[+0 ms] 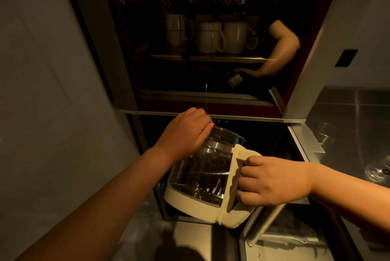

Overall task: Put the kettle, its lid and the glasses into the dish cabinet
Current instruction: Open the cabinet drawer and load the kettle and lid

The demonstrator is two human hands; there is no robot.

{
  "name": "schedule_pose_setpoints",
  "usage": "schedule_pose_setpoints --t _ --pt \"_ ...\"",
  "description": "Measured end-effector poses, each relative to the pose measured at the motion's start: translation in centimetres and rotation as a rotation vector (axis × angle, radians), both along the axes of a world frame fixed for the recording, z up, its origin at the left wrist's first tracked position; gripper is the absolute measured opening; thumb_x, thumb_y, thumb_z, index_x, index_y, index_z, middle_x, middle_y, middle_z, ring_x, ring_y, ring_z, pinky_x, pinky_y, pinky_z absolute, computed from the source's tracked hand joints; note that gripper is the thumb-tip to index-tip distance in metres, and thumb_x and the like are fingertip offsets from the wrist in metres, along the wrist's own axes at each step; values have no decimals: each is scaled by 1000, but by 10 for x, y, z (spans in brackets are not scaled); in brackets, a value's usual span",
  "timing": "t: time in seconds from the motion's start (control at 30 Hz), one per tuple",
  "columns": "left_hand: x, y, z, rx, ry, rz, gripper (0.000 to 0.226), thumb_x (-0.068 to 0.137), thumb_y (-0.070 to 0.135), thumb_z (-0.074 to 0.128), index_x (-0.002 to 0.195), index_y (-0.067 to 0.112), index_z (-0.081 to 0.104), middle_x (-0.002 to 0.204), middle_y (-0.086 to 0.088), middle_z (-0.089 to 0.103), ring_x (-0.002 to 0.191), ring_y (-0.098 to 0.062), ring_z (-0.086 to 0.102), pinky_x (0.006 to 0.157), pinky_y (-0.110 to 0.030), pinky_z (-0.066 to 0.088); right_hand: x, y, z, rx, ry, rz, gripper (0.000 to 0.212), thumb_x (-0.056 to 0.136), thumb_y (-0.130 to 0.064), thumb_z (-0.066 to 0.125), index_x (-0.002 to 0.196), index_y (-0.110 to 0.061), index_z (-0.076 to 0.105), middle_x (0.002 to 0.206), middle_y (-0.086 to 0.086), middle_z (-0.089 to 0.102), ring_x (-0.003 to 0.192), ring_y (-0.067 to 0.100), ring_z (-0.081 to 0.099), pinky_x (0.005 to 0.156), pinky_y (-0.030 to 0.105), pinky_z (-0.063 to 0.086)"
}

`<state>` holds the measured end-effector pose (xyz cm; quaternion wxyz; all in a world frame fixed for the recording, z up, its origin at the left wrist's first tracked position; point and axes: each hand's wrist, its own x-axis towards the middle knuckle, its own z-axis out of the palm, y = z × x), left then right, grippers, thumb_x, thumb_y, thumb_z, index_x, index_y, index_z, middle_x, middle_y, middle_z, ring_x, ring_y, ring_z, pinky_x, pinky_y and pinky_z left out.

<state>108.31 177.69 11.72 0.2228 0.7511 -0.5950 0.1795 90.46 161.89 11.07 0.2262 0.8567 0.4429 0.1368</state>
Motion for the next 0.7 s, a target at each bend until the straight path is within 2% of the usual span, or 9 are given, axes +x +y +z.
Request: schedule_pose_setpoints --t 0.13,0.23,0.4,0.53,0.6,0.7 --pt "-2 3 -3 26 7 -8 15 94 17 52 99 12 65 94 -1 60 87 -13 52 70 -20 36 1 1 0 64 2 -29 25 83 -24 64 101 -18 49 82 -2 60 72 16 56 72 29 44" --pt "-12 7 -8 89 46 -38 21 95 26 44 99 17 63 95 4 57 87 -8 50 68 -15 32 5 2 0 107 13 -104 28 81 -25 66 101 -18 47 84 -1 62 73 16 58 71 29 48" --pt "-31 18 -18 117 85 -77 29 94 32 36 94 20 62 91 6 58 82 -6 49 64 -8 24 10 1 0 239 58 -298 23 82 -37 56 98 -20 53 86 -2 65 76 16 62 70 31 52" --pt "-40 26 -26 85 104 -104 33 94 34 34 96 19 62 93 5 61 88 -9 50 71 -19 34 15 0 -2 314 23 -385 32 78 -47 67 91 -19 57 80 -2 64 70 16 62 63 28 50" --pt "-42 30 -30 97 118 -137 41 96 43 29 100 18 61 97 4 61 92 -10 51 74 -24 40 17 0 -3 332 7 -396 34 76 -48 69 89 -19 59 77 -2 63 68 15 61 61 26 47" --pt "-46 33 -35 144 96 -187 64 92 63 20 109 17 60 105 2 63 101 -13 55 85 -29 43 18 0 -4 373 1 -418 35 81 -52 57 90 -19 61 77 -4 62 67 14 60 60 25 45"
